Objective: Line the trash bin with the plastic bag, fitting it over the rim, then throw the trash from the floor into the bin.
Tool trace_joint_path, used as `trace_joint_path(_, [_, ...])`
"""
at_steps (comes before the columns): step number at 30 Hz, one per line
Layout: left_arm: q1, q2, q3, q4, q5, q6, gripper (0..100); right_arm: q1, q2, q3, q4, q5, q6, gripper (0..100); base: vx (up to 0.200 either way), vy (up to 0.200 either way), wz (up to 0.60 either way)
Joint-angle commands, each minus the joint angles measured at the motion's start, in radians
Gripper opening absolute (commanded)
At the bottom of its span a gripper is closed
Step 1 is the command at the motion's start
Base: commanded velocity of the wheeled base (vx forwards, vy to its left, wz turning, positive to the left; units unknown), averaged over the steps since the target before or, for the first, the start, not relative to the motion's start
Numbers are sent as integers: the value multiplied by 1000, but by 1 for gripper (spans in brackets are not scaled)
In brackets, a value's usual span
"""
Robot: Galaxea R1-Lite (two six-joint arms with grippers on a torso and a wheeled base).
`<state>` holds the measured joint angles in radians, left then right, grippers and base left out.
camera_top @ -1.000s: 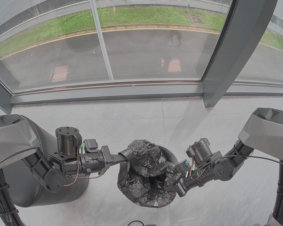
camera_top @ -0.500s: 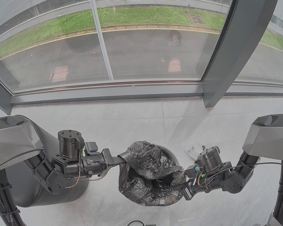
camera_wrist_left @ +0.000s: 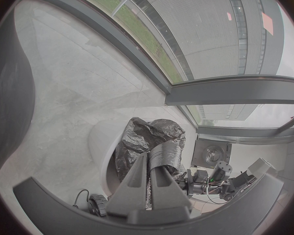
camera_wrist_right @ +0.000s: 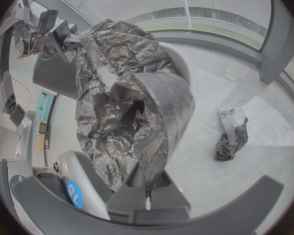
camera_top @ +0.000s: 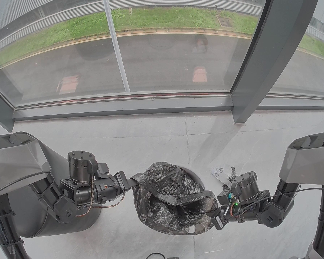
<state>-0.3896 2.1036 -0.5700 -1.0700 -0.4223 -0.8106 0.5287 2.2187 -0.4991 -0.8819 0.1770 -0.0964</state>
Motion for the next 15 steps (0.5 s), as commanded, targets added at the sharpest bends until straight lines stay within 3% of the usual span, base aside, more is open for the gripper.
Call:
trace_joint_path(1, [0, 7, 4, 2, 16, 7, 0, 0, 2, 8, -25, -19, 0, 0, 0, 0, 0])
trace_joint_path(15, [1, 42, 5, 2, 80, 93, 0, 0, 15, 40, -126, -56, 24, 0, 0, 0, 0])
